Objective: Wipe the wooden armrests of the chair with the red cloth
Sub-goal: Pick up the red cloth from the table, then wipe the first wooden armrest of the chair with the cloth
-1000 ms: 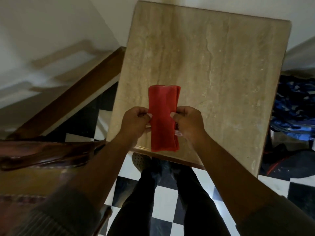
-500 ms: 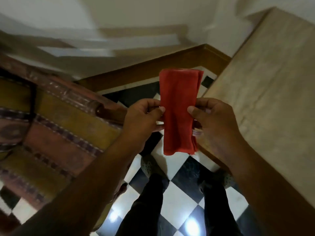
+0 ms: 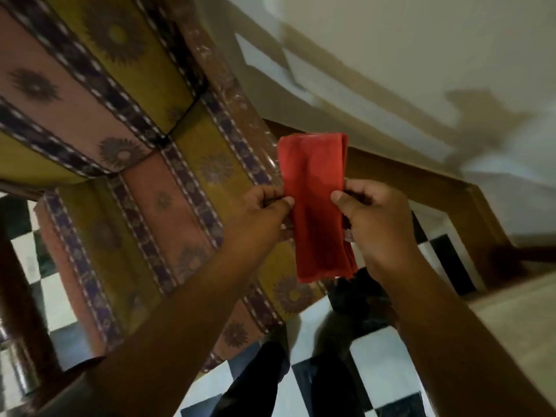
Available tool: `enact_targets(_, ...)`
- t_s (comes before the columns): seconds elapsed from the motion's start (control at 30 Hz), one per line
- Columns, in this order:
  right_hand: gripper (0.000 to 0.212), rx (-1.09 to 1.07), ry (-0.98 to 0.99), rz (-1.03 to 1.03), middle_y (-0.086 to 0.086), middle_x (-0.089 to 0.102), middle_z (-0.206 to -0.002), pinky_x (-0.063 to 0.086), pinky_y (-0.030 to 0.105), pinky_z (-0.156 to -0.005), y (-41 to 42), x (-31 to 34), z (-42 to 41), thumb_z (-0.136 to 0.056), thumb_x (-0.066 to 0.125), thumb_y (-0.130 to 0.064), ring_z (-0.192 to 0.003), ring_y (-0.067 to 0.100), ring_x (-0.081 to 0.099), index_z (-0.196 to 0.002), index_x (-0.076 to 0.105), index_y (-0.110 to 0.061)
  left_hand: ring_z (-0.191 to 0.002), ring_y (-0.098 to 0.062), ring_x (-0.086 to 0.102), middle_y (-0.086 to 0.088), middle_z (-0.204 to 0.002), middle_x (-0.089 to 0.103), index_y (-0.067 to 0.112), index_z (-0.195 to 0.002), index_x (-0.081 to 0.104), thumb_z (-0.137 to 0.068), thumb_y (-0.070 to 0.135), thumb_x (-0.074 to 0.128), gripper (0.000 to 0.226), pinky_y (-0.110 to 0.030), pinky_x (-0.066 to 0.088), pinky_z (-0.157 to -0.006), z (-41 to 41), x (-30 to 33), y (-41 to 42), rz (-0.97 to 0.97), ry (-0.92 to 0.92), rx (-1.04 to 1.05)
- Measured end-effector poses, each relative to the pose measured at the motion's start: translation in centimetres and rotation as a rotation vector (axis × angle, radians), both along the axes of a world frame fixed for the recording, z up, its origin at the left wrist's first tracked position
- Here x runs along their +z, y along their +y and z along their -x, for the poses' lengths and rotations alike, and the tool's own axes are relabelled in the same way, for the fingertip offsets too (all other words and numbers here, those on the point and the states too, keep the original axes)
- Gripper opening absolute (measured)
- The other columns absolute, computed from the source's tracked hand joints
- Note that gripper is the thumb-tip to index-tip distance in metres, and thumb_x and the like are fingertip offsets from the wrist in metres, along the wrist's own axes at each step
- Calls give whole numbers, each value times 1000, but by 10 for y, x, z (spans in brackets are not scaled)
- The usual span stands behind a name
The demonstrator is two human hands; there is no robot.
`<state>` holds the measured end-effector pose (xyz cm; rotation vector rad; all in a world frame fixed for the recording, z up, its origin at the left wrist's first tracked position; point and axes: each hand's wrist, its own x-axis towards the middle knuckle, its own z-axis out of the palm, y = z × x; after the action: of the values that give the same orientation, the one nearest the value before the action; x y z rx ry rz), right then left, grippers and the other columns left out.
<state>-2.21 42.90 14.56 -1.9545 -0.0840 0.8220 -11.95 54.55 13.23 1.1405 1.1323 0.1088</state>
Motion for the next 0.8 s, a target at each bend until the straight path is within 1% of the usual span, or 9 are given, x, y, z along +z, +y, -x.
enact_targets(0.2,27,41,-62,78,0,70,-116,58,47,-93,33,-24,-14,-96,64,-21,-104,17,68,-123,65,-20,-72,-13,69,-7,-92,71,11,-108,66,-98,12,59,12,-26,58,-62,-5,-30,20,21,72,103)
enact_targets(0.27,28,91,-125,105,-1,69,-119,57,36,-90,37,-32,-18,-97,62,-20,-103,14,65,-124,64,-18,-70,-10,68,-7,-94,71,10,-110,66,-98,11,59,15,-20,54,-57,-6,-37,20,22,94,132)
enact_targets(0.33,29,162,-188,131,-6,65,-116,47,17,-77,41,-41,-20,-97,61,-20,-95,5,59,-126,63,-18,-71,-10,68,-7,-96,71,10,-110,66,-99,11,58,14,-18,53,-55,-7,-43,19,17,109,167)
enact_targets(0.4,34,224,-272,182,-5,61,-118,41,12,-76,43,-49,-18,-97,60,-20,-98,5,58,-131,59,-18,-72,-10,68,-5,-95,71,11,-110,66,-99,11,57,13,-18,53,-55,-5,-46,17,8,117,185)
enact_targets(0.5,47,335,-578,246,10,51,-136,48,34,-95,43,-54,-9,-96,58,-21,-124,25,52,-142,47,-14,-69,-6,69,-2,-93,72,13,-104,67,-99,11,58,11,-18,54,-57,-1,-51,16,2,107,216)
enact_targets(0.57,51,462,-806,218,20,48,-145,46,48,-104,46,-57,2,-96,49,-25,-135,37,45,-143,43,-7,-73,-9,70,-5,-94,73,11,-106,67,-98,11,59,12,-19,54,-59,1,-53,16,-4,93,227)
enact_targets(0.7,60,775,-844,245,26,25,-161,28,57,-119,59,-76,19,-105,30,-38,-151,40,19,-151,25,0,-85,-22,74,-10,-96,76,8,-104,69,-100,16,56,16,-29,60,-65,5,-57,18,30,56,225)
enact_targets(0.73,64,811,-842,264,26,22,-162,26,57,-121,59,-81,18,-105,29,-41,-151,39,17,-152,23,1,-83,-24,73,-12,-93,75,8,-101,69,-101,19,53,20,-34,61,-66,9,-62,19,-23,65,221)
enact_targets(0.8,66,859,-888,293,26,18,-163,22,54,-122,62,-89,15,-105,30,-43,-152,39,14,-153,22,2,-78,-23,68,-9,-83,70,10,-92,66,-104,30,46,31,-37,55,-64,21,-80,29,-409,173,71)
